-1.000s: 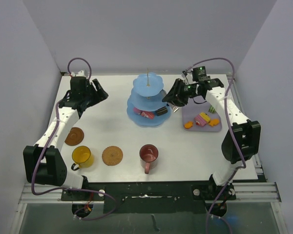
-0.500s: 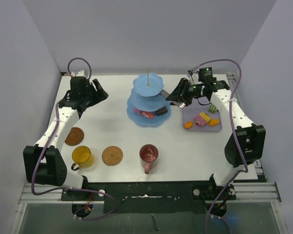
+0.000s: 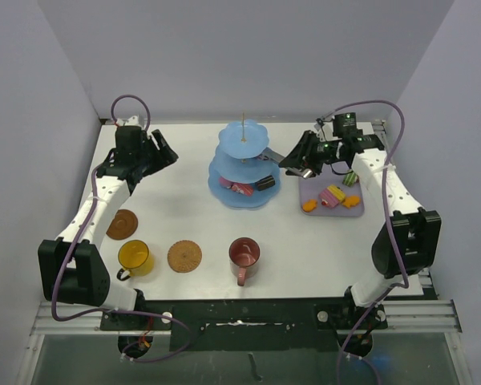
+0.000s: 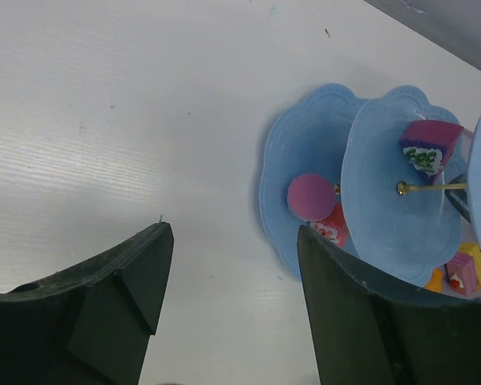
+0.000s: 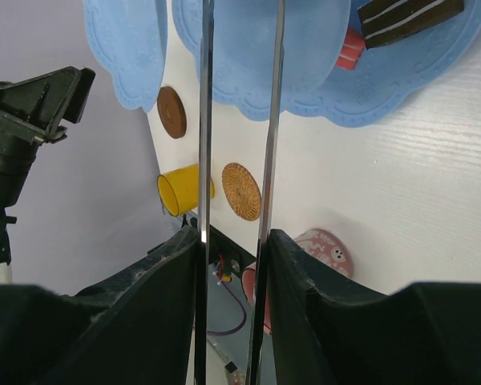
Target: Serve the afternoon tea
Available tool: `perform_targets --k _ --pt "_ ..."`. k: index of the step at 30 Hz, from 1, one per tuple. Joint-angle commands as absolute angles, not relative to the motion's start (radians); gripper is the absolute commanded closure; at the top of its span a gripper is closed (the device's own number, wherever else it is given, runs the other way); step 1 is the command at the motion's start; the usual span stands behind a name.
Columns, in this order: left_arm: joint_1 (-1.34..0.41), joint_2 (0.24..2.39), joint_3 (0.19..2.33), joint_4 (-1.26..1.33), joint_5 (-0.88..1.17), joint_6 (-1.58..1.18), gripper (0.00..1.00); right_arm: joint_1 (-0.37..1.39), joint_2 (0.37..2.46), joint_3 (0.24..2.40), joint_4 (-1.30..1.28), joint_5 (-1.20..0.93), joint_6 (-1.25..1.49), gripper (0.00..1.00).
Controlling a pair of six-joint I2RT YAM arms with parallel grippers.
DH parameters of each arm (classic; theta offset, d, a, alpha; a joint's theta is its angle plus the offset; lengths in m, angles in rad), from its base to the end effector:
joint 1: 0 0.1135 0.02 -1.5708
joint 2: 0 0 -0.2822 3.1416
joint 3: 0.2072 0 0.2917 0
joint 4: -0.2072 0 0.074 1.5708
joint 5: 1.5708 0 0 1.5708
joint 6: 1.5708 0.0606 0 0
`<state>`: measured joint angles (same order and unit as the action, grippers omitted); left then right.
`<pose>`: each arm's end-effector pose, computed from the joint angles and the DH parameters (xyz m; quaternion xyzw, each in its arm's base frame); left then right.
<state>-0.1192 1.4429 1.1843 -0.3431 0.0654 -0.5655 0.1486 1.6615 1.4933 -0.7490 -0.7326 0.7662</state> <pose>0.3830 -0.0499 0.3023 -0.1809 0.8659 -0.1835 0.4288 0.3989 0.1007 0.3114 0.1592 0.8774 0.4367 0.1191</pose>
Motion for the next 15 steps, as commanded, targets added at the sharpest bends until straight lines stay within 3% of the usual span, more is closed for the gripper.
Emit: perform_targets --k 1,15 --pt "-0.124 1.447 1.193 -0.281 0.081 -0.568 0.38 0.131 1.567 1.508 -0.769 -0.735 0.736 0.64" --pt "-0.125 1.442 1.195 -0.282 0.077 -0.568 0.38 0.074 1.492 1.507 -0.906 -0.651 0.660 0.65"
